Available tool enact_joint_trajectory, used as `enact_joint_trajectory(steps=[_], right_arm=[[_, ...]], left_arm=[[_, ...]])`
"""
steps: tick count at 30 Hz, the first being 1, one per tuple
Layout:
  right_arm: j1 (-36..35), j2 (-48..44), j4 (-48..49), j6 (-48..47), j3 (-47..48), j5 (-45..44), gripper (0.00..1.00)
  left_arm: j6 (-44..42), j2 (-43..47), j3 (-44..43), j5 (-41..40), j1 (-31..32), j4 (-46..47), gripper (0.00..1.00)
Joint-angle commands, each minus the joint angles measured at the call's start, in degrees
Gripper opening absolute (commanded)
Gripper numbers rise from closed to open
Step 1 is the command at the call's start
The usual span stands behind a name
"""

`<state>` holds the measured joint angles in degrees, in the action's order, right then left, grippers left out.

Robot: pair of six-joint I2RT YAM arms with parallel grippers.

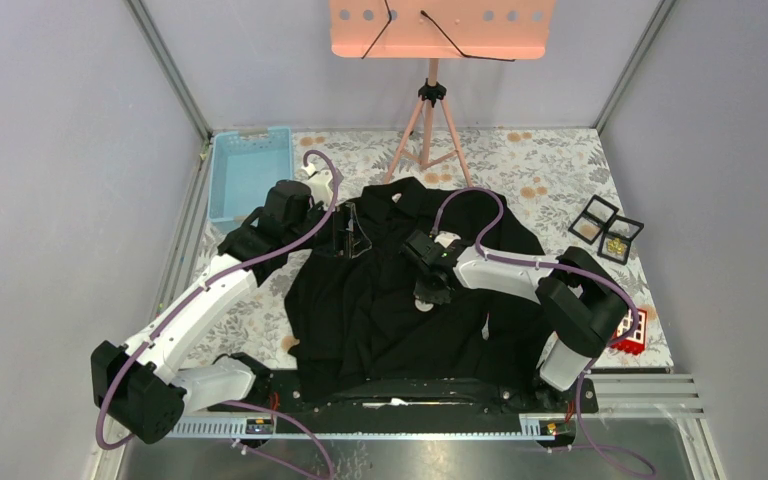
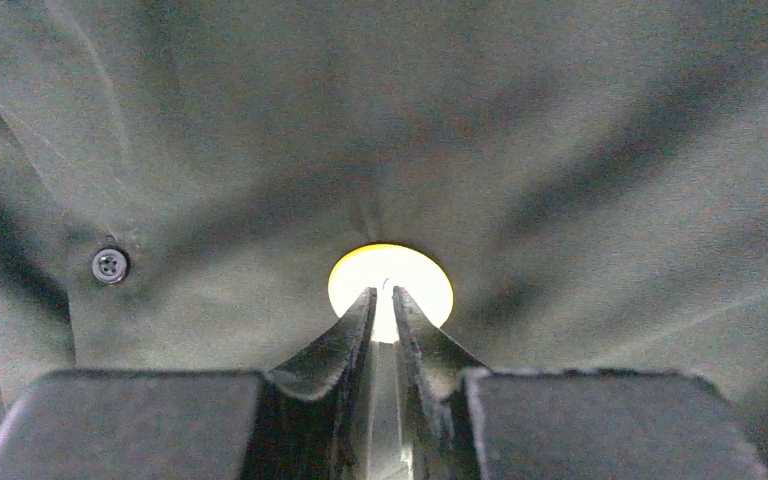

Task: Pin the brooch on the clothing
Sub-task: Pick up the brooch from the clothes.

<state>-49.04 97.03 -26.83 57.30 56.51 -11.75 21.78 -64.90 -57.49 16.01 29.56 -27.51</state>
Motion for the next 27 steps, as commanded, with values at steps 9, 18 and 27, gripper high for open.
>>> enact_joint_trajectory(steps=[9,18,27], right_arm=[[-0.5,3.8,-1.1,0.0,2.8,-1.9,0.12],[-0.5,3.6,-1.0,-1.3,4.1,-1.0,0.00],[-0.5,-6.9,11.7,-0.8,-5.2,3.3,0.00]], left_arm=[[-0.7,1.5,0.5,0.7,-0.1,1.2,0.69],[7.5,4.4,5.3,1.5,2.3,7.6,0.70],[21.0,4.3,22.1,1.6,5.1,29.4,0.73]])
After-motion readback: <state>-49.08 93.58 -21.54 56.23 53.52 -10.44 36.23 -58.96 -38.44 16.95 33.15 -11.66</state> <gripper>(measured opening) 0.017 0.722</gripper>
